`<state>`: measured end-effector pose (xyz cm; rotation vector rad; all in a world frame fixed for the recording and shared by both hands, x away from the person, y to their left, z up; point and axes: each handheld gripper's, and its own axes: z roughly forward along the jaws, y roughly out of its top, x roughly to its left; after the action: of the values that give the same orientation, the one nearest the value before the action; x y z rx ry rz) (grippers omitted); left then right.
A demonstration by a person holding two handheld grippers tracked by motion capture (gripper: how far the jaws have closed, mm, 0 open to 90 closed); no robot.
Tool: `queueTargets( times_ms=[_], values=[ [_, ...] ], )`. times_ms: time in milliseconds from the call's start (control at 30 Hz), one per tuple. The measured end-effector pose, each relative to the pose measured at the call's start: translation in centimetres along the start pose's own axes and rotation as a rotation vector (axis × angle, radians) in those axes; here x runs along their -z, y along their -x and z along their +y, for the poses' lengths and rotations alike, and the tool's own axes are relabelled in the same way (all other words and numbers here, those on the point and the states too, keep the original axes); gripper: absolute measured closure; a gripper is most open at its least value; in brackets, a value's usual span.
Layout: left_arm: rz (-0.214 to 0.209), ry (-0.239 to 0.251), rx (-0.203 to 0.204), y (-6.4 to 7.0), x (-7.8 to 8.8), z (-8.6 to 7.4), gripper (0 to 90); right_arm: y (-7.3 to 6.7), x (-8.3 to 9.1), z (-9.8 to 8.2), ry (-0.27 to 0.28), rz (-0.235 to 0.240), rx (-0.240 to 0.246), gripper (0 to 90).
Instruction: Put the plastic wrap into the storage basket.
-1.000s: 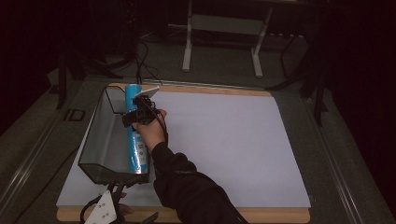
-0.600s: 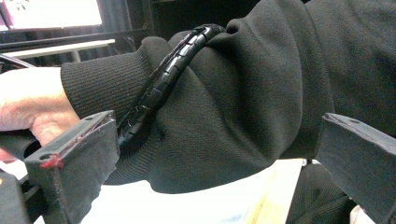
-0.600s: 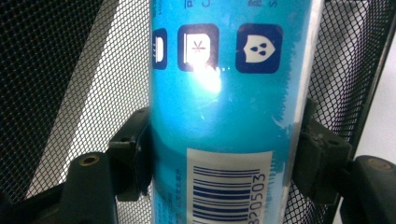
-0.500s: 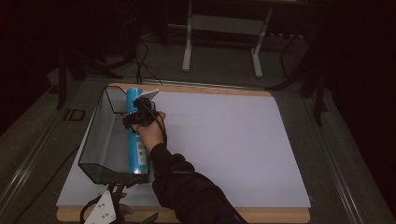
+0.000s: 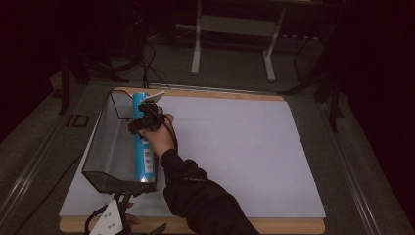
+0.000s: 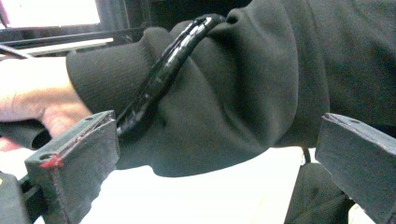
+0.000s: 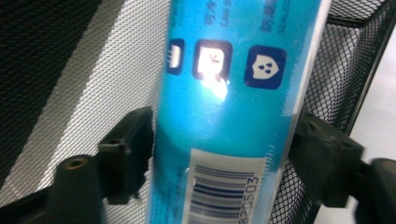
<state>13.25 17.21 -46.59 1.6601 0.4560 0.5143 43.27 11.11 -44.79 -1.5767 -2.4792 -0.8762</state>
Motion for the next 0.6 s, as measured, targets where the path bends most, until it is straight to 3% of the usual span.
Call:
queueTargets(
  times_ms=[67,167,233,400,600],
  values=[
    [0.0,0.0,0.0,0.0,0.0,0.0,0.6,0.0,0.6,0.0,0.008,0.015,0.019,20.5],
    [-0.001,-0.001,0.0,0.0,0.0,0.0,0.6,0.1,1.6,-0.2,0.032,0.023,0.087,15.1],
    [-0.002,-0.002,0.001,0.0,-0.1,0.0,0.6,0.5,2.4,-0.4,0.064,0.057,0.118,13.8],
    [0.001,-0.002,-0.001,0.0,-0.1,0.0,0.6,1.2,4.3,-1.2,0.082,0.162,0.173,13.5],
    [0.002,-0.01,0.001,0.0,-0.3,-0.1,0.6,2.7,6.4,-2.6,0.095,0.186,0.242,13.2]
  ],
)
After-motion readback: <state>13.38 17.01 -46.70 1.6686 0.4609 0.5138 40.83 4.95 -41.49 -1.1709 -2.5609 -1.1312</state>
